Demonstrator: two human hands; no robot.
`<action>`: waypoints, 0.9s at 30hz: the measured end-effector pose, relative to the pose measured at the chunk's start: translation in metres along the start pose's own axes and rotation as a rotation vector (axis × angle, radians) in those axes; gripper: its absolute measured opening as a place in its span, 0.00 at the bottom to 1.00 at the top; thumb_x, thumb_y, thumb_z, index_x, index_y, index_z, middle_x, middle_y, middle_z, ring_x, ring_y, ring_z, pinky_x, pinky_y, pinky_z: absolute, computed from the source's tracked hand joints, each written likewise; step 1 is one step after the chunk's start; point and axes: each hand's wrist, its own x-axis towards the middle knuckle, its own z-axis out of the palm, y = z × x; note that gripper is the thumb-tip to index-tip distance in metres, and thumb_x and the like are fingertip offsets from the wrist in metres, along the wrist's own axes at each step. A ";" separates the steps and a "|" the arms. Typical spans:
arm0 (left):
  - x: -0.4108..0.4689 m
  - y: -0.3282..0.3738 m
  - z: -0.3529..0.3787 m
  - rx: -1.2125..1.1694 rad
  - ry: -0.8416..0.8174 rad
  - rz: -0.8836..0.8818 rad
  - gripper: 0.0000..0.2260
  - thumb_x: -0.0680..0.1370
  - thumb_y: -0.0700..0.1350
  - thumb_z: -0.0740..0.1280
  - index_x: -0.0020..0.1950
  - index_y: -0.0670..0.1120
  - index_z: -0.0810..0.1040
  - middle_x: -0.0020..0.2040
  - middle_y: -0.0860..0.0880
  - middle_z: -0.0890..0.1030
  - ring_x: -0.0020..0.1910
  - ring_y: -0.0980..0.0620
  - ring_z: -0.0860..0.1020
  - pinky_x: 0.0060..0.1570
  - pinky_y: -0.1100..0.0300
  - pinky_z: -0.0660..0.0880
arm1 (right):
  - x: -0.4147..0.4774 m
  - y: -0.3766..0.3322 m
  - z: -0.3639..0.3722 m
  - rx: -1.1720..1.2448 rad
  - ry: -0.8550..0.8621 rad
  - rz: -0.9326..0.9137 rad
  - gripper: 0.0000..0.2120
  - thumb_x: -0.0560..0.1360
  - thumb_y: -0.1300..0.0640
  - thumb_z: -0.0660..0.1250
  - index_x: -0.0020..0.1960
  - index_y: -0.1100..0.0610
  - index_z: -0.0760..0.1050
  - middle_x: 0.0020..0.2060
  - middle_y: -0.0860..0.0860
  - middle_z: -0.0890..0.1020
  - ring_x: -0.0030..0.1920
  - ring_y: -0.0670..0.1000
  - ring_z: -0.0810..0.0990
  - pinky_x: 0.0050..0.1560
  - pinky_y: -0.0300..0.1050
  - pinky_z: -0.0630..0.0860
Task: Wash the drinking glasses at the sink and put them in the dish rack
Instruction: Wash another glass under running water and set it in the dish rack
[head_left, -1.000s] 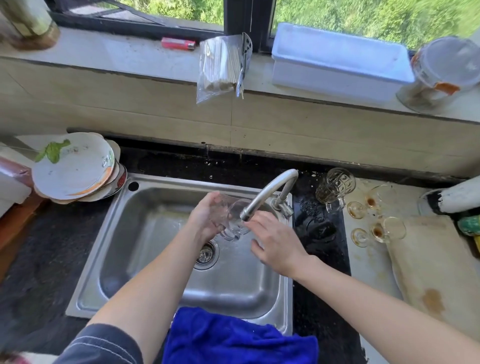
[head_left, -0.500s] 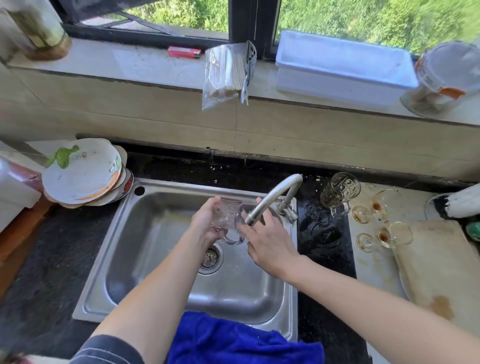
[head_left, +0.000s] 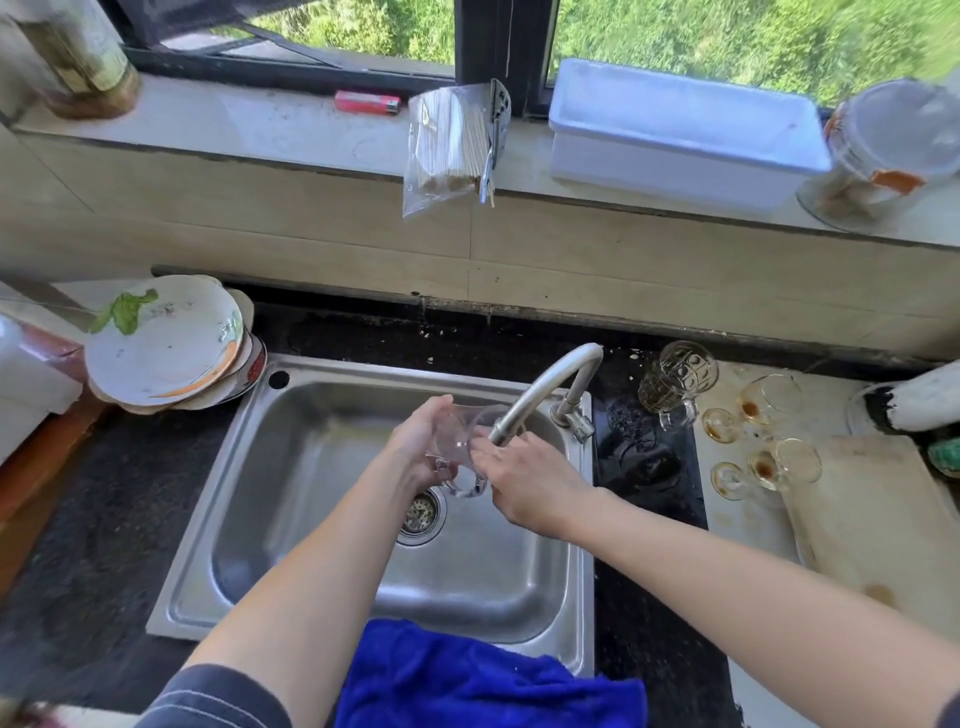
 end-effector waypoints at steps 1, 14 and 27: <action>-0.001 0.001 0.002 0.017 -0.008 -0.006 0.11 0.71 0.55 0.70 0.44 0.48 0.77 0.32 0.49 0.79 0.29 0.51 0.75 0.33 0.60 0.68 | 0.003 -0.002 -0.001 -0.010 0.010 0.033 0.24 0.73 0.65 0.63 0.69 0.64 0.68 0.63 0.60 0.78 0.61 0.62 0.76 0.53 0.55 0.74; 0.005 0.005 -0.012 0.184 0.061 -0.005 0.16 0.69 0.55 0.72 0.50 0.45 0.80 0.39 0.46 0.80 0.25 0.49 0.76 0.26 0.64 0.68 | -0.011 0.013 0.012 -0.041 0.179 -0.175 0.21 0.66 0.63 0.64 0.57 0.56 0.81 0.55 0.51 0.83 0.50 0.52 0.82 0.33 0.41 0.74; 0.001 -0.003 -0.038 -0.117 -0.367 -0.063 0.21 0.73 0.53 0.69 0.61 0.42 0.76 0.54 0.42 0.79 0.45 0.44 0.80 0.45 0.53 0.76 | 0.003 -0.012 0.008 0.323 0.049 0.122 0.14 0.80 0.47 0.59 0.49 0.57 0.76 0.47 0.52 0.81 0.51 0.57 0.79 0.48 0.53 0.76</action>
